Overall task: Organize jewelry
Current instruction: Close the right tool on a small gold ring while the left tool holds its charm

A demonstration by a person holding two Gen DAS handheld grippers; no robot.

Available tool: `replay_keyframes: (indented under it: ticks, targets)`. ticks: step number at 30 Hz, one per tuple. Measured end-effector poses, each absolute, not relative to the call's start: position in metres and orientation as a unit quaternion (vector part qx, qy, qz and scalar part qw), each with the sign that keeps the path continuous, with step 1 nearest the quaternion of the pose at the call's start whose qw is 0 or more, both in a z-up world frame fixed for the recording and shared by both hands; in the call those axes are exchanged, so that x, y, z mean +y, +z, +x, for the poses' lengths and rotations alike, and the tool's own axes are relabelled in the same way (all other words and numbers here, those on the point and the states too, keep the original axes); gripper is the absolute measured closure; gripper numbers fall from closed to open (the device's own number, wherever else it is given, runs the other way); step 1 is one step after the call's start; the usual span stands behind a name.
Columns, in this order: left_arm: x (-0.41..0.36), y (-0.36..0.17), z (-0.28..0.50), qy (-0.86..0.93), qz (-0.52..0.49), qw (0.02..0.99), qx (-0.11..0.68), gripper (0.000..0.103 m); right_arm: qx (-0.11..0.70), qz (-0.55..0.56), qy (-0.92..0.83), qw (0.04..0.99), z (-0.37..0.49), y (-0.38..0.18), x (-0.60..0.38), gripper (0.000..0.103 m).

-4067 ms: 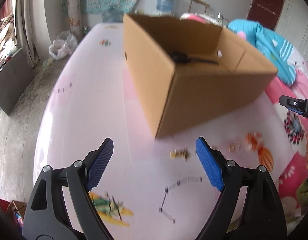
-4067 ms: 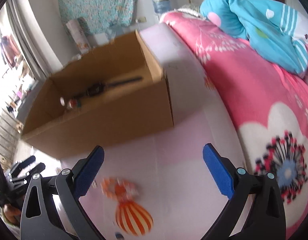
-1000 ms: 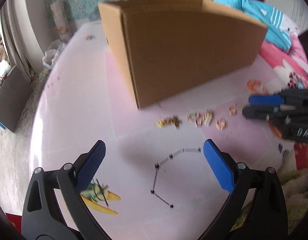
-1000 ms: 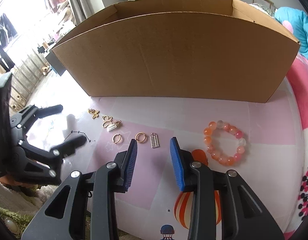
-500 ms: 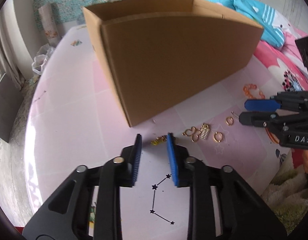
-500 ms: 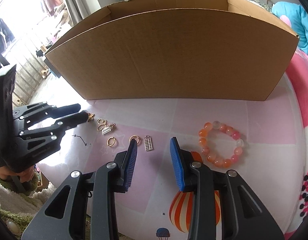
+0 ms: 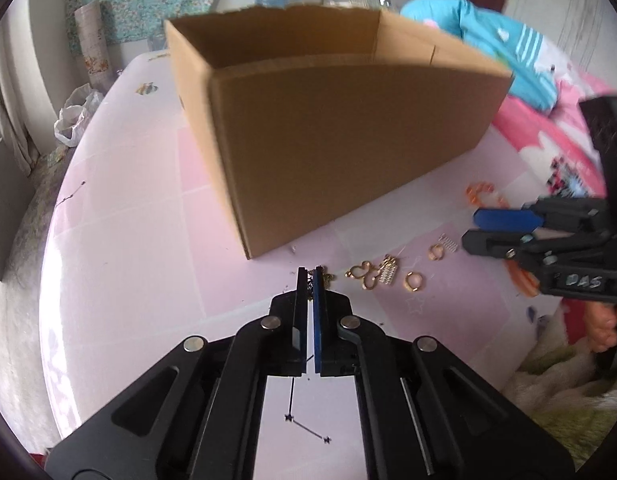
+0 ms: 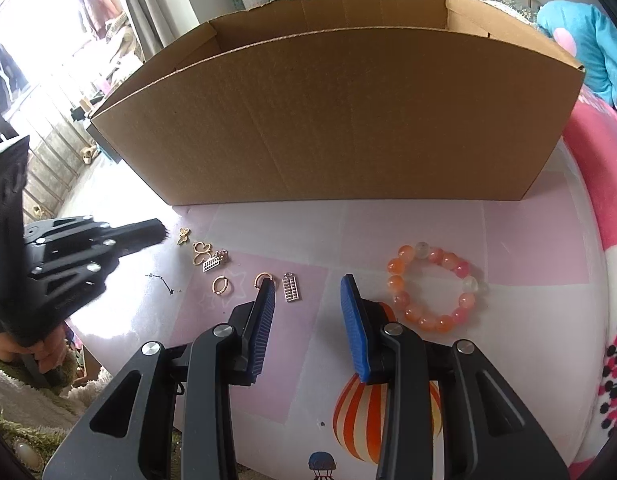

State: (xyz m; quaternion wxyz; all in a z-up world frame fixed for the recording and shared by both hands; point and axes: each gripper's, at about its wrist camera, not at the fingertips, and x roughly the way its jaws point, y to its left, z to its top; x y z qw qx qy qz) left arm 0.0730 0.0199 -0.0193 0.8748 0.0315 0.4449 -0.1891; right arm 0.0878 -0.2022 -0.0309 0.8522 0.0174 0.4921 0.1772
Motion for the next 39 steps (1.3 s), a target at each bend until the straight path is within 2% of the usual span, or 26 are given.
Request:
replay_keyframes:
  ticks: [7, 26, 29, 36, 39]
  targets:
    - [0.033, -0.023, 0.067, -0.175, 0.003, 0.874, 0.452, 0.102, 0.486, 0.019, 0.205, 0.849, 0.080, -0.027, -0.192, 0.069]
    - [0.039, -0.027, 0.061, -0.178, -0.016, 0.877, 0.447, 0.102, 0.475, -0.077, 0.243, 0.842, 0.084, -0.028, -0.134, 0.069]
    - [0.038, -0.027, 0.062, -0.179, -0.016, 0.877, 0.446, 0.102, 0.477, -0.095, 0.244, 0.839, 0.087, -0.031, -0.130, 0.077]
    - [0.039, -0.029, 0.063, -0.179, -0.017, 0.875, 0.449, 0.102, 0.466, -0.146, 0.256, 0.834, 0.087, -0.031, -0.119, 0.081]
    - [0.040, -0.030, 0.064, -0.179, -0.018, 0.875, 0.450, 0.102, 0.462, -0.159, 0.267, 0.830, 0.084, -0.030, -0.115, 0.088]
